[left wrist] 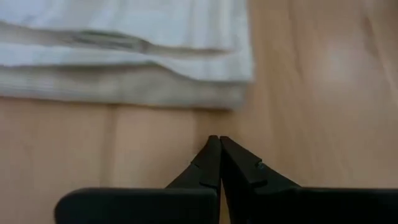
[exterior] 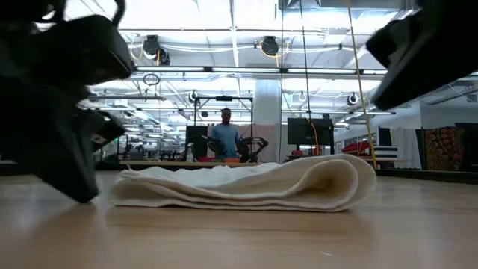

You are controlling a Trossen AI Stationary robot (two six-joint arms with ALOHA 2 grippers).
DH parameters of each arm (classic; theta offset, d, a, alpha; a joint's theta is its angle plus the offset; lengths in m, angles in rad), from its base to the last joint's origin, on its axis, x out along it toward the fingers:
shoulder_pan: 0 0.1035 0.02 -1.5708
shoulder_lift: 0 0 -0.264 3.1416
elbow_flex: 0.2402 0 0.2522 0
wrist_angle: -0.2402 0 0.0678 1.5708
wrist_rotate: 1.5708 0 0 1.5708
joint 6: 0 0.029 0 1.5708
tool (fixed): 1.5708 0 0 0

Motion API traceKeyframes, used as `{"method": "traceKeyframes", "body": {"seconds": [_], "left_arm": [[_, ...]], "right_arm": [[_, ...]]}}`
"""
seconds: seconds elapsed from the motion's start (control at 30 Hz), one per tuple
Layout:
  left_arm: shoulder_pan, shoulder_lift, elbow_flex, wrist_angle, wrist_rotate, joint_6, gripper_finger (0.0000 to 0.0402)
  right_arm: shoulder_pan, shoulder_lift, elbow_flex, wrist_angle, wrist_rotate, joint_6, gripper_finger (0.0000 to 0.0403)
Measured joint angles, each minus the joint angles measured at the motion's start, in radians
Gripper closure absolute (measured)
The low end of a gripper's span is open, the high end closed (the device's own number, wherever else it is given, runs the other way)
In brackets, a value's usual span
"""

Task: Roll towel
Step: Roll the white kitchen towel

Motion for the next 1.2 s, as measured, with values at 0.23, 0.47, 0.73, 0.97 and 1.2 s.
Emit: {"method": "traceKeyframes", "body": {"seconds": [0.23,0.47,0.73,0.97,1.2], "left_arm": [[-0.065,0.000,0.011,0.018,-0.023,0.027,0.0391],[-0.059,0.000,0.097,0.007,-0.089,0.206,0.0333],[-0.044,0.000,0.287,-0.258,-0.234,0.412,0.0204],[-0.045,0.000,0.352,-0.301,-0.314,0.776,0.0178],[-0.050,0.000,0.351,-0.299,-0.272,0.851,0.0178]], "right_arm": [[0.036,0.000,0.000,-0.015,0.000,0.008,0.0403],[0.040,0.000,0.000,-0.028,-0.002,-0.061,0.0371],[0.039,0.032,0.000,-0.024,0.021,-0.195,0.0270],[0.032,0.071,-0.001,0.007,0.023,-0.300,0.0225],[0.032,0.071,-0.001,0.100,0.018,-0.397,0.0206]]}}
